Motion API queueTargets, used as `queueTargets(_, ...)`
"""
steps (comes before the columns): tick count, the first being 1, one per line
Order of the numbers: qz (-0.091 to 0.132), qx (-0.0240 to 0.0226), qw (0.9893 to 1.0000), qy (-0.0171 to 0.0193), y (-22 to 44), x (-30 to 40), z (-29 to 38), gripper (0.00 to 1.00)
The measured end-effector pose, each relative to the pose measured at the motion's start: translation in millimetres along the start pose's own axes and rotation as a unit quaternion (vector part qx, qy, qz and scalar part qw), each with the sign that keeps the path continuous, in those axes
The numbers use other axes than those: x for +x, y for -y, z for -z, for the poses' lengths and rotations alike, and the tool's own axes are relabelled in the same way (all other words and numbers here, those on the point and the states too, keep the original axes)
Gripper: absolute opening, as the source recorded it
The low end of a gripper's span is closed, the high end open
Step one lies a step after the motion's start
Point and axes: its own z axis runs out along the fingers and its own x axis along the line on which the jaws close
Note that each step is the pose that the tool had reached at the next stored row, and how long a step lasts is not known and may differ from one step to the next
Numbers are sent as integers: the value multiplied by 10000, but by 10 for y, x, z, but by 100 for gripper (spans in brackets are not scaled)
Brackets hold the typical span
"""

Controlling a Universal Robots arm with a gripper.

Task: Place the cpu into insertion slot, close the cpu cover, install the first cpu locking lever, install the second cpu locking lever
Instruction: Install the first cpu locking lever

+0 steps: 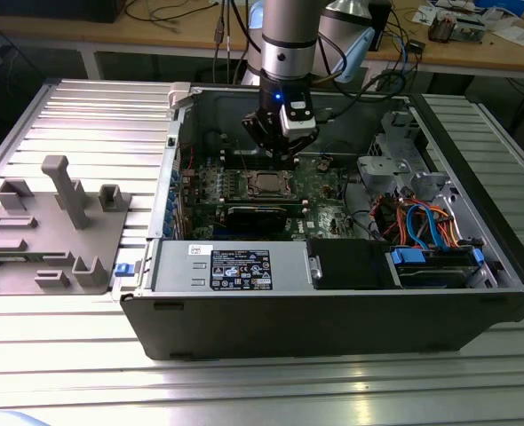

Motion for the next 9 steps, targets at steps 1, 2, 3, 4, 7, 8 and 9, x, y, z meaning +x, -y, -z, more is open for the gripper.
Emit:
queueTargets(1,23,-1,10000,1,0,0,0,11)
queueTargets(2,34,-2,10000,1,0,0,0,11)
queueTargets(3,44,-2,10000,2,0,0,0,11)
queueTargets(4,57,-3,10000,2,0,0,0,11)
queueTargets(7,99,-4,10000,4,0,0,0,11)
queueTargets(8,109,-5,9999,5,0,0,0,11)
queueTargets(9,120,-5,9999,5,0,0,0,11)
